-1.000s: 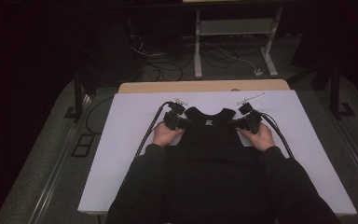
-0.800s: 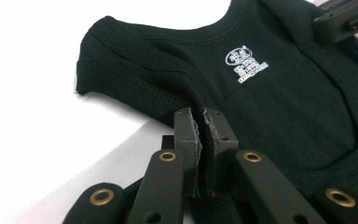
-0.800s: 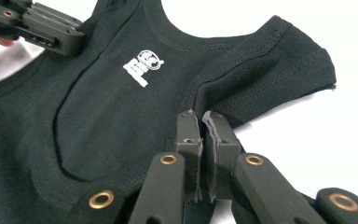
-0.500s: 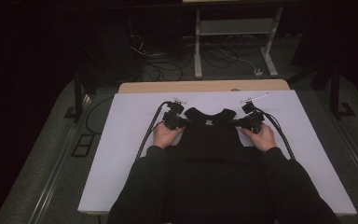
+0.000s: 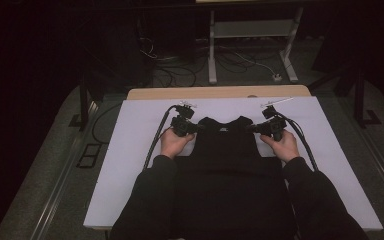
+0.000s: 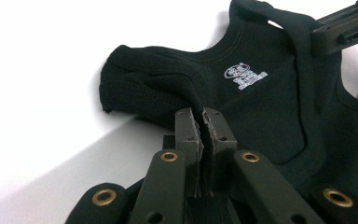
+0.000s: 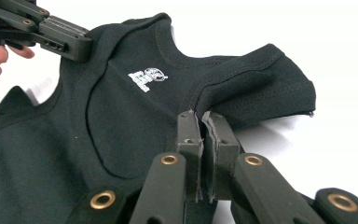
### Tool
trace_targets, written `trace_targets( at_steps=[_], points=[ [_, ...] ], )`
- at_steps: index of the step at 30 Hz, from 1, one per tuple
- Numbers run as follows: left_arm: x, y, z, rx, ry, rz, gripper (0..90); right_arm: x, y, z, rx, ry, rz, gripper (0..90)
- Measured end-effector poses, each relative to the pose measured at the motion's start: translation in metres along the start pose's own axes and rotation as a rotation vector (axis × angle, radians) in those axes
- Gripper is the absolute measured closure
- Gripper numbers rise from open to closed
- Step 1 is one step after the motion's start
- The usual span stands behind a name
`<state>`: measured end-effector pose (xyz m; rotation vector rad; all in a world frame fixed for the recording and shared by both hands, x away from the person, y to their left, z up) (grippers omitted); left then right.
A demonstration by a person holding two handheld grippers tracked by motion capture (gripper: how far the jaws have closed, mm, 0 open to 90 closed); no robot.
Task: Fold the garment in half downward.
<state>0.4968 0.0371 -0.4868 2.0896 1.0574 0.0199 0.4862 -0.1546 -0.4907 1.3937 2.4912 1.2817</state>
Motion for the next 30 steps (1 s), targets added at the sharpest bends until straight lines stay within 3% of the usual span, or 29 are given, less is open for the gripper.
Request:
trace_targets(
  at_steps=[8,13,20,30],
  points=[
    [-0.01,0.003,-0.018,-0.026,-0.01,0.009,85.0,0.013,0.003,-0.014,-0.013,0.036,0.006,84.1],
    [-0.019,0.0,-0.028,-0.051,-0.02,0.003,85.0,0.027,0.005,-0.025,-0.02,0.06,-0.006,84.1],
    [-0.031,-0.008,-0.046,-0.07,-0.014,0.029,85.0,0.049,0.003,-0.04,-0.021,0.098,-0.023,84.1],
    [-0.049,-0.02,-0.067,-0.089,-0.023,0.049,84.9,0.072,-0.009,-0.053,0.005,0.097,-0.073,84.0]
  ],
)
Point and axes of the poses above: each handheld gripper's, and its own axes: z roughly forward along the jaws, y roughly out of its top, x roughly to its left, the point moved 10 cm from there along z, roughly forward along the jaws, and after that the axes turned 2 degrees about -z, right-handed, at the moved point
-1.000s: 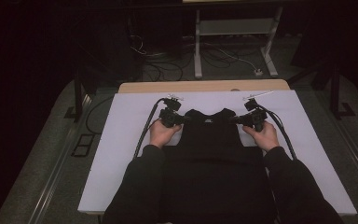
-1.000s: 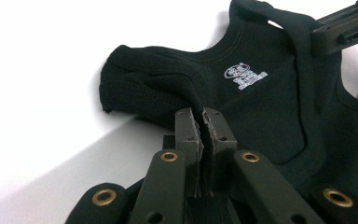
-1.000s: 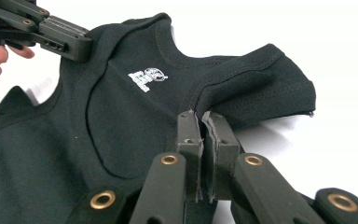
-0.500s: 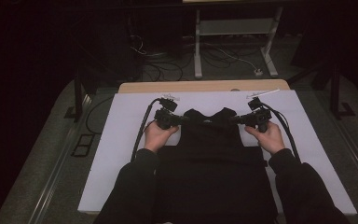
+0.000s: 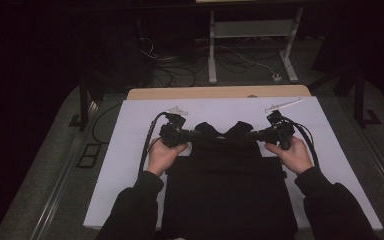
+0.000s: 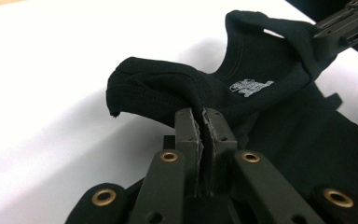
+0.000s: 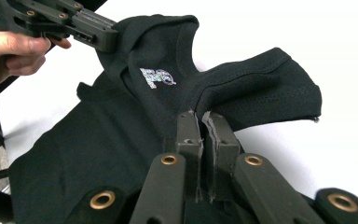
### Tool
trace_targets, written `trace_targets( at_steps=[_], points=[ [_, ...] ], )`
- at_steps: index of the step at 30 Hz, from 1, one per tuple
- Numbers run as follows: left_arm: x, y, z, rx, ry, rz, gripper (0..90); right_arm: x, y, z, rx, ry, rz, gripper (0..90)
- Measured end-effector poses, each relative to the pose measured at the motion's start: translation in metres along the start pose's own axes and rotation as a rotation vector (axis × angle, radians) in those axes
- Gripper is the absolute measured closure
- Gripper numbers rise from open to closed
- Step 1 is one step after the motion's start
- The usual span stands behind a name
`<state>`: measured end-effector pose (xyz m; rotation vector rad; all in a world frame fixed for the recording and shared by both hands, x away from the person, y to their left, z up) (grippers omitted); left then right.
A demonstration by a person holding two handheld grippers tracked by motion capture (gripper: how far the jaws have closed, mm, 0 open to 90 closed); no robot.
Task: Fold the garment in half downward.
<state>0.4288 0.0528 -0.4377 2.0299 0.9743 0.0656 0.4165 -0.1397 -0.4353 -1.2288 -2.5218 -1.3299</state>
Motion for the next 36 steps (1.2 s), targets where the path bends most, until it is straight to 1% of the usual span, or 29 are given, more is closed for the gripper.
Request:
trace_targets(
  at_steps=[1,3,5,7,9,14,22,26,27,31,36],
  points=[
    [-0.001,-0.001,-0.002,0.003,0.003,0.003,84.9,0.002,-0.001,-0.001,0.0,-0.001,-0.002,84.0],
    [-0.003,-0.004,-0.004,0.009,0.005,-0.006,84.9,0.005,-0.003,-0.004,-0.003,0.002,-0.006,84.0],
    [-0.004,-0.005,-0.007,0.008,0.006,-0.002,84.9,0.008,-0.005,-0.006,-0.005,0.006,-0.007,84.0],
    [-0.008,-0.006,-0.01,-0.017,-0.011,0.012,84.8,0.01,-0.008,-0.007,-0.001,0.007,-0.012,83.9],
    [-0.009,-0.009,-0.012,-0.025,-0.009,0.027,84.8,0.013,-0.012,-0.008,0.002,0.011,-0.015,83.9],
    [-0.016,-0.017,-0.014,-0.034,-0.015,0.035,84.8,0.017,-0.02,-0.009,0.011,0.015,-0.021,83.9],
    [-0.026,-0.025,-0.019,-0.044,-0.03,0.036,84.8,0.026,-0.031,-0.01,0.026,0.016,-0.039,83.9],
    [-0.031,-0.03,-0.021,-0.036,-0.037,0.049,84.8,0.03,-0.037,-0.011,0.033,0.02,-0.04,83.7],
    [-0.032,-0.03,-0.021,-0.038,-0.035,0.047,84.8,0.031,-0.04,-0.011,0.036,0.02,-0.04,83.8],
    [-0.036,-0.039,-0.022,-0.033,-0.051,0.047,84.8,0.035,-0.046,-0.012,0.043,0.027,-0.044,83.7],
    [-0.042,-0.045,-0.025,-0.023,-0.053,0.057,84.8,0.043,-0.056,-0.012,0.064,0.035,-0.056,83.8]
  ],
)
Point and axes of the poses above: each handheld gripper's, and its own axes: z roughly forward along the jaws, y roughly out of its top, x roughly to its left, the point moved 10 cm from there along z, roughly forward along the jaws, and after that the axes turned 2 degrees about -z, right-handed, at the moved point
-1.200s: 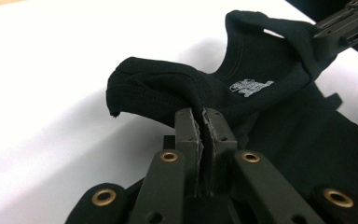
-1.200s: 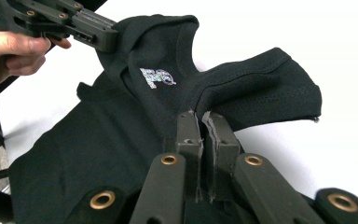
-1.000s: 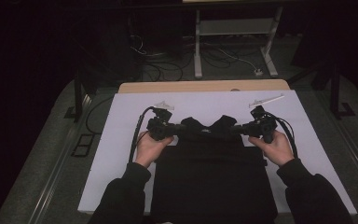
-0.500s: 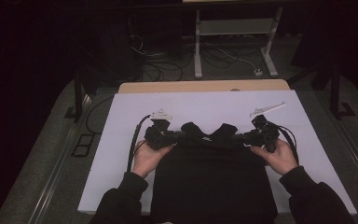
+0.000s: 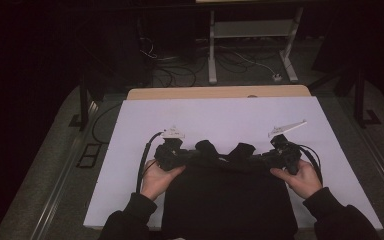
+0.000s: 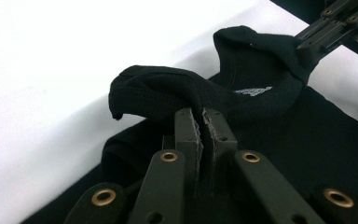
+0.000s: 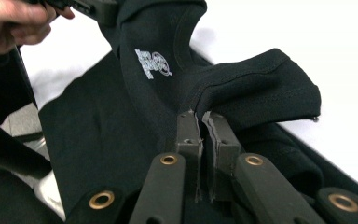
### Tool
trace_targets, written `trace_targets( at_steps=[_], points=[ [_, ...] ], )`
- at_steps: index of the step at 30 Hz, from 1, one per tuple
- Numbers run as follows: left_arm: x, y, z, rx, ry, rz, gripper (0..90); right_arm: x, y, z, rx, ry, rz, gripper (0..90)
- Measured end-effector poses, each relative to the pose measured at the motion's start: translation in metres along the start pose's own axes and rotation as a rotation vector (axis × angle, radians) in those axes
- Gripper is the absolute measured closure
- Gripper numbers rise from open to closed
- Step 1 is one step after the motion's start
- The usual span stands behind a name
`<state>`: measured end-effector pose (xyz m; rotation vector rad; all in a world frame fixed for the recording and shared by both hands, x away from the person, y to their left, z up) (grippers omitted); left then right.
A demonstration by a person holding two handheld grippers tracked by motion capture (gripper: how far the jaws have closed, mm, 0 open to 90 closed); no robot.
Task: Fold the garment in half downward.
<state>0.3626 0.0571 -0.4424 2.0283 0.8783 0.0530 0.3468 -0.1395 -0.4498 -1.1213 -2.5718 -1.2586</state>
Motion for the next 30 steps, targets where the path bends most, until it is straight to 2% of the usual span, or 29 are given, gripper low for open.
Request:
trace_targets(
  at_steps=[10,30],
  points=[
    [-0.011,-0.013,-0.004,0.006,0.001,0.014,84.8,0.007,-0.012,-0.001,0.003,0.003,-0.006,83.7],
    [-0.034,-0.035,-0.014,0.02,-0.044,0.023,84.7,0.025,-0.03,-0.014,-0.008,0.03,-0.015,83.5]
  ],
)
Point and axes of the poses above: each handheld gripper's, and its own axes: z roughly forward along the jaws, y roughly out of its top, x roughly to its left, the point moved 10 cm from there along z, roughly forward along the jaws, and after that the axes turned 2 degrees about -z, right-handed, at the moved point
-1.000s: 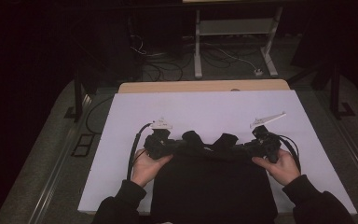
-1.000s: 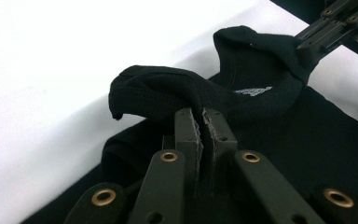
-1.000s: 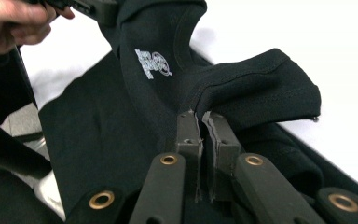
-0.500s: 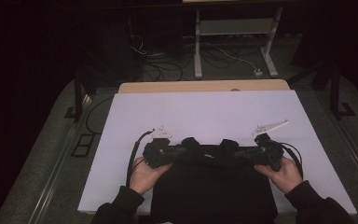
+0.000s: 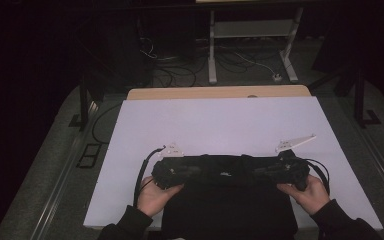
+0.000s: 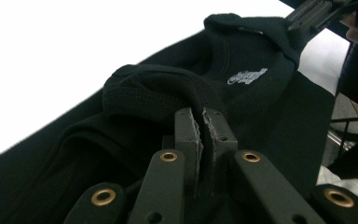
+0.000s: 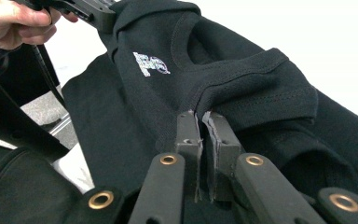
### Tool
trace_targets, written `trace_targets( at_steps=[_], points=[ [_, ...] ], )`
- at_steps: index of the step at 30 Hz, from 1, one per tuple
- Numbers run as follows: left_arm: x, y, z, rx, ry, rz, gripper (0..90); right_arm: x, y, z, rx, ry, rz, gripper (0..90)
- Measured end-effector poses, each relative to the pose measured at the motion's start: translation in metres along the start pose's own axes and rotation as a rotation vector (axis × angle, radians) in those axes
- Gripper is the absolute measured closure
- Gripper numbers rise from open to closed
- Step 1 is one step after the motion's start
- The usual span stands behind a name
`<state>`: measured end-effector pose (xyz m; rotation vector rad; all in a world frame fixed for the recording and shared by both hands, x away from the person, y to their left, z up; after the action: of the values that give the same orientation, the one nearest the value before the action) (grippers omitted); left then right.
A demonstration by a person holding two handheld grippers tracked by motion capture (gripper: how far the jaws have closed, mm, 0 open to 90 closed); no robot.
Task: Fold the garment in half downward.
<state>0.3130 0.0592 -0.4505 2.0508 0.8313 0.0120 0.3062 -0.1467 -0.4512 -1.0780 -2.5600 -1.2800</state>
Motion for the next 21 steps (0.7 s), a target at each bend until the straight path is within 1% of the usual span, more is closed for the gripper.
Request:
trace_targets(
  at_steps=[3,8,9,11,12,13,14,18,21],
  points=[
    [-0.004,-0.004,-0.001,0.008,-0.01,-0.004,84.6,0.004,-0.006,0.0,0.008,0.008,0.002,83.5],
    [-0.006,-0.013,0.001,0.035,-0.012,-0.008,84.6,0.009,-0.016,0.006,0.045,0.012,0.002,83.3],
    [-0.006,-0.014,0.002,0.039,-0.017,-0.009,84.6,0.01,-0.017,0.007,0.047,0.016,-0.005,83.3],
    [-0.007,-0.017,0.003,0.05,-0.024,-0.012,84.6,0.012,-0.019,0.008,0.054,0.02,-0.003,83.3],
    [-0.008,-0.018,0.003,0.055,-0.035,-0.014,84.5,0.013,-0.02,0.008,0.057,0.025,-0.002,83.2],
    [-0.009,-0.02,0.003,0.06,-0.047,-0.021,84.5,0.013,-0.021,0.009,0.06,0.027,-0.001,83.2],
    [-0.009,-0.021,0.003,0.06,-0.05,-0.025,84.5,0.013,-0.021,0.009,0.061,0.028,-0.003,83.2],
    [-0.014,-0.024,0.002,0.067,-0.058,-0.013,84.5,0.016,-0.024,0.008,0.063,0.039,0.008,83.1],
    [-0.016,-0.027,0.002,0.075,-0.066,-0.016,84.4,0.018,-0.025,0.007,0.061,0.042,0.006,83.0]
  ],
)
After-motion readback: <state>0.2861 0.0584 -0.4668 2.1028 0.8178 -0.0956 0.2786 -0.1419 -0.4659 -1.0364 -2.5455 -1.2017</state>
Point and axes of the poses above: each handheld gripper's, and its own axes: z roughly forward along the jaws, y roughly out of its top, x roughly to its left, the point moved 10 cm from there along z, roughly forward along the jaws, and after that the axes turned 2 degrees about -z, right-handed, at the moved point
